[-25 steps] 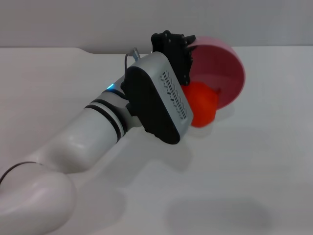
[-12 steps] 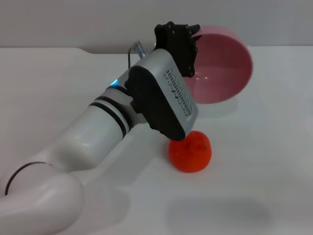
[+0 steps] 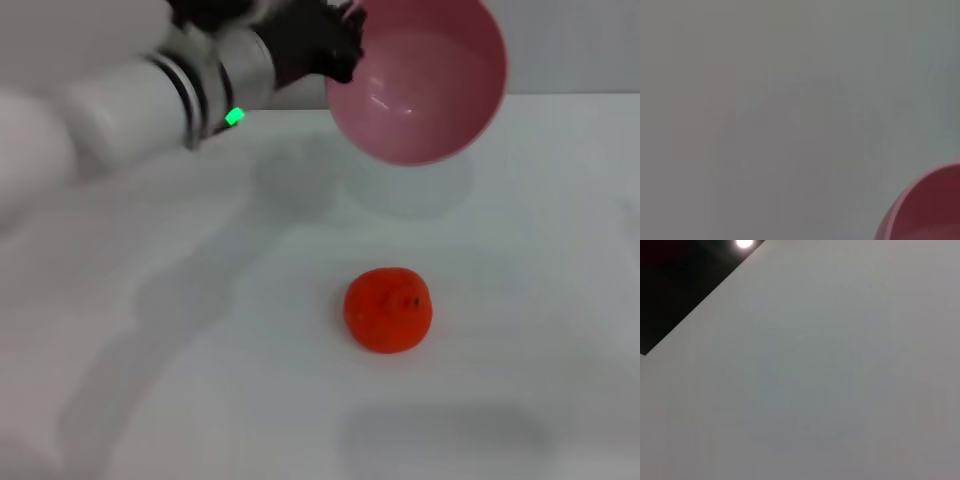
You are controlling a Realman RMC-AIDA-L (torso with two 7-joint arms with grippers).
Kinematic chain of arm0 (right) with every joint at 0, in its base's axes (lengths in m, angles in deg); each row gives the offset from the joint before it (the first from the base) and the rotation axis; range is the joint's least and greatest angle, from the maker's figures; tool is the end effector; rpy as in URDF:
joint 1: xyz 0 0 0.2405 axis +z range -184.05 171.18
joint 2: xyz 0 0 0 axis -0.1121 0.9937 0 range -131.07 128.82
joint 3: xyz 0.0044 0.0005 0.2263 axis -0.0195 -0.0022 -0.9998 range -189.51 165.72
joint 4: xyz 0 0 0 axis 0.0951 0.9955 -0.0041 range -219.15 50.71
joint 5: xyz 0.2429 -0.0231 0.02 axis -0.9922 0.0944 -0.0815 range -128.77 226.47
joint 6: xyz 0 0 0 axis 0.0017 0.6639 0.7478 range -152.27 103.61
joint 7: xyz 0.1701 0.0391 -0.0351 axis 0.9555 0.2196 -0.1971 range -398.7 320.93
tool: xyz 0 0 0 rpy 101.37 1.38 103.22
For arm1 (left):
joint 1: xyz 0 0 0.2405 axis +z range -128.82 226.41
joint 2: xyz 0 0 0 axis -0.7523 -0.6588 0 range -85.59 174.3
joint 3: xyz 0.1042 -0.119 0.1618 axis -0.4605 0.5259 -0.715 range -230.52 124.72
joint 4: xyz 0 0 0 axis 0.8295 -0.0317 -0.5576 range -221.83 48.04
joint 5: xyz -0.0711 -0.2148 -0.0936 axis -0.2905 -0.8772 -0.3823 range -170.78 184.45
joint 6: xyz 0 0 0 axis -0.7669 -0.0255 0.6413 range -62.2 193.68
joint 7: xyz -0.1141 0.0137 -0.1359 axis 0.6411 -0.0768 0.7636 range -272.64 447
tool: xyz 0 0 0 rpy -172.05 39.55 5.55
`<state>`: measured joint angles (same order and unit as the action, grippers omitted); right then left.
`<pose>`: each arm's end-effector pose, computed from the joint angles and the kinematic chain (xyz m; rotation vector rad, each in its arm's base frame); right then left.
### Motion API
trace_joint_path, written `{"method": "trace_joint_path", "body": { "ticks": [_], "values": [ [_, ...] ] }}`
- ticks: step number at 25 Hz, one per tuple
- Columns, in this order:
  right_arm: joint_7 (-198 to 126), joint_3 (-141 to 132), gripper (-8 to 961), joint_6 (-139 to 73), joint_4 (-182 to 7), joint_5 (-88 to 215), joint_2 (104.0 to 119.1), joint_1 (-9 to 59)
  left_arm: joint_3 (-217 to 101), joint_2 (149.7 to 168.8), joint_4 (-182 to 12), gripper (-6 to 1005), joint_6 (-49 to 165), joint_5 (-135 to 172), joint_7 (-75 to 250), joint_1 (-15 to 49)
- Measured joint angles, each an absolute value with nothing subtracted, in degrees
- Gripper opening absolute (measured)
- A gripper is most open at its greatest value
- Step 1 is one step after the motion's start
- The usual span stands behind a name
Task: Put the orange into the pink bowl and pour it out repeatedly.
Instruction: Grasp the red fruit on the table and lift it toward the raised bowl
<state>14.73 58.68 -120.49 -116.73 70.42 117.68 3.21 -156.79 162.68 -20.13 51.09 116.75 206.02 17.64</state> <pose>0.2507 0.3134 0.1044 -1.5551 0.3079 1.5954 -0.0675 0.4567 -0.0676 -2.2385 -0.2951 -0.4617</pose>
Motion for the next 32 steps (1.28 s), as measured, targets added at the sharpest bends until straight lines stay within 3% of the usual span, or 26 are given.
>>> {"method": "trace_joint_path", "body": {
  "ticks": [8,19,27,32],
  "values": [
    [17.43,58.81,602,-117.41,-116.92,78.72,117.40,4.37,-118.86,161.64,-29.91,43,8.47,124.47,215.78,3.92],
    [50.64,55.03,595,-100.19,-134.06,117.49,114.35,7.33,-110.45,159.15,-26.34,43,-2.65,133.76,221.37,3.34],
    [86.47,52.63,590,-103.85,-154.19,161.17,115.37,15.95,-110.77,159.34,-26.98,43,-4.25,133.99,221.40,4.57],
    [91.08,54.04,586,-108.38,-155.04,175.18,117.47,23.39,-110.71,159.43,-27.02,43,-4.71,134.05,221.25,5.02]
  ]
}}
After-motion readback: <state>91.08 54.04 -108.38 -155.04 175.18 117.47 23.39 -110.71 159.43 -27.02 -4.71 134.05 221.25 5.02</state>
